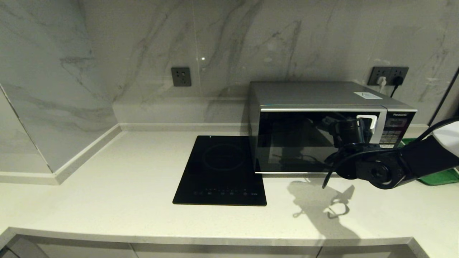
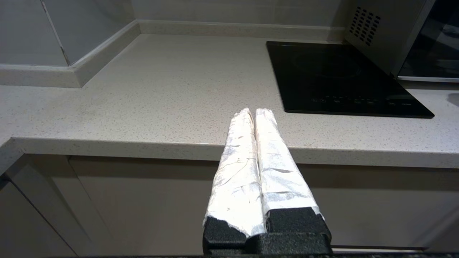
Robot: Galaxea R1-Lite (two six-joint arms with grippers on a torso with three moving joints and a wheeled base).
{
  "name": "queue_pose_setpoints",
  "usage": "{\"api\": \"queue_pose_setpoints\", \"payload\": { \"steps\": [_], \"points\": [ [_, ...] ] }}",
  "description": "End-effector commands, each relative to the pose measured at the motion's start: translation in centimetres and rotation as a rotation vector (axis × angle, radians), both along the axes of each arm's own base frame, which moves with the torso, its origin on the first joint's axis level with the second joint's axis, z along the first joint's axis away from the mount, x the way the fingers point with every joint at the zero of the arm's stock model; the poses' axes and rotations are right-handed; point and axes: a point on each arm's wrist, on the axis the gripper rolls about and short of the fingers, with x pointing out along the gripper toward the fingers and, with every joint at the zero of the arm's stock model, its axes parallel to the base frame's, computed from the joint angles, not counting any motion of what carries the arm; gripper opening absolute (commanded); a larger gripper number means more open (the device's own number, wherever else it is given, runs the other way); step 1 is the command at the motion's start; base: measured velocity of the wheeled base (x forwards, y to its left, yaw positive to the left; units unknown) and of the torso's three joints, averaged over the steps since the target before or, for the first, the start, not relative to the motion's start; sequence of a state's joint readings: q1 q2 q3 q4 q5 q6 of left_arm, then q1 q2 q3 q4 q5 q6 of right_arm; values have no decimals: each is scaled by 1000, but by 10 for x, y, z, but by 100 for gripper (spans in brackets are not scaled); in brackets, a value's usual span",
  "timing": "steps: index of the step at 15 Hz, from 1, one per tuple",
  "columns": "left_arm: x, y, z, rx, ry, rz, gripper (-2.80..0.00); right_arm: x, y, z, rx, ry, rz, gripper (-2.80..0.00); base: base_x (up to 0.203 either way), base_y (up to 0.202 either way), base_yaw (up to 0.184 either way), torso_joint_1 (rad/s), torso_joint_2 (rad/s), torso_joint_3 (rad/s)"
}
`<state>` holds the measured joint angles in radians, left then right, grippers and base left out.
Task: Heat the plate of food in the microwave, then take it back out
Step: Open the microwave oven
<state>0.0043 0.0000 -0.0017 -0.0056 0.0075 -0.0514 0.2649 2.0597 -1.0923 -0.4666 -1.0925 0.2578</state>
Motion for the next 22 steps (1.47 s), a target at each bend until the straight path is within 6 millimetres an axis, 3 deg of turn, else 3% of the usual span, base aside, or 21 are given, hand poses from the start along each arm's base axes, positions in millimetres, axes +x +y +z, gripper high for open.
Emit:
{"api": "queue_pose_setpoints", "payload": {
  "steps": [1, 6, 15, 22],
  "points": [
    [0, 0, 0, -1, -2, 0, -280, 10, 0, -4, 5, -5, -3, 0, 0, 0, 0, 0, 0, 0],
    [0, 0, 0, -1, 0, -1, -280, 31, -7, -10, 11, -23, -30, 0, 0, 0, 0, 0, 0, 0],
    [0, 0, 0, -1, 0, 1, -280, 42, -40, -18, 39, -42, -101, 0, 0, 0, 0, 0, 0, 0],
    [0, 0, 0, -1, 0, 1, -280, 34, -48, -17, 69, -77, -140, 0, 0, 0, 0, 0, 0, 0]
  ]
}}
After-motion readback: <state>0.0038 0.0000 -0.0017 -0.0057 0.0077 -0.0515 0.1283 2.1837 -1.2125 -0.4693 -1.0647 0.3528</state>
